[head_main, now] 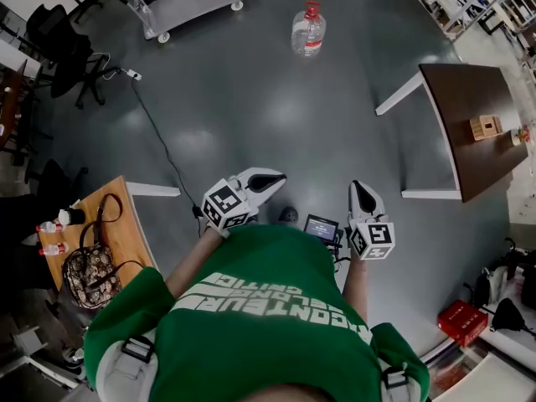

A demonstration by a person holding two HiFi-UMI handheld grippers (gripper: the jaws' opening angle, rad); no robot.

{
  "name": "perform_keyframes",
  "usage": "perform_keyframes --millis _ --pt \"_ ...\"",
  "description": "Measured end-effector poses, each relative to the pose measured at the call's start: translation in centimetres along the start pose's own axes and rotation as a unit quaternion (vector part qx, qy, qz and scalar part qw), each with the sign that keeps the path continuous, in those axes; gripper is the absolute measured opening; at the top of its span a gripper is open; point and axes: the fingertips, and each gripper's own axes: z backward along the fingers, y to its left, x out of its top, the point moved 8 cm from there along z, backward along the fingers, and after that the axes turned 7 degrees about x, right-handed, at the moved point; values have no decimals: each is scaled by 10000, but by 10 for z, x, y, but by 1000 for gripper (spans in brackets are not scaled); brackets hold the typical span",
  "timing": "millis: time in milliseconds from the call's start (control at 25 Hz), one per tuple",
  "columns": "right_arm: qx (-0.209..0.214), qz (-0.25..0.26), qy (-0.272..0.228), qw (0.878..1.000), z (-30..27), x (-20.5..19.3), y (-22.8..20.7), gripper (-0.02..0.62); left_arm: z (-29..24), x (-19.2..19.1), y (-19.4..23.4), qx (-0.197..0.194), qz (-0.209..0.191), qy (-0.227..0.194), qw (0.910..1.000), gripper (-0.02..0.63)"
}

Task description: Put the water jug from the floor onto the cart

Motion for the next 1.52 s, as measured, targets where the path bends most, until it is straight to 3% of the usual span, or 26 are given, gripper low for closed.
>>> perform_keyframes --millis 320,720,920,1160,1360,1520 --pt "135 14 -22 9999 6 -2 -37 -7 -34 -1 -26 -3 -18 108 9999 15" --pt "585 58 156 9981 -16 -9 -52 -8 -34 -10 -25 450 229 -4 9987 15" --pt "621 107 254 9977 -40 2 -54 -8 -39 -6 0 442 318 -52 9985 15" --pt "374 65 270 9989 -68 24 -60 -8 -59 13 48 110 489 -147 9986 15" --pt "280 56 311 9991 -100 38 -70 -8 -76 40 88 -53 288 -257 9992 15" --pt "317 132 312 9989 -131 55 -68 -8 -72 52 119 0 394 -353 9986 15"
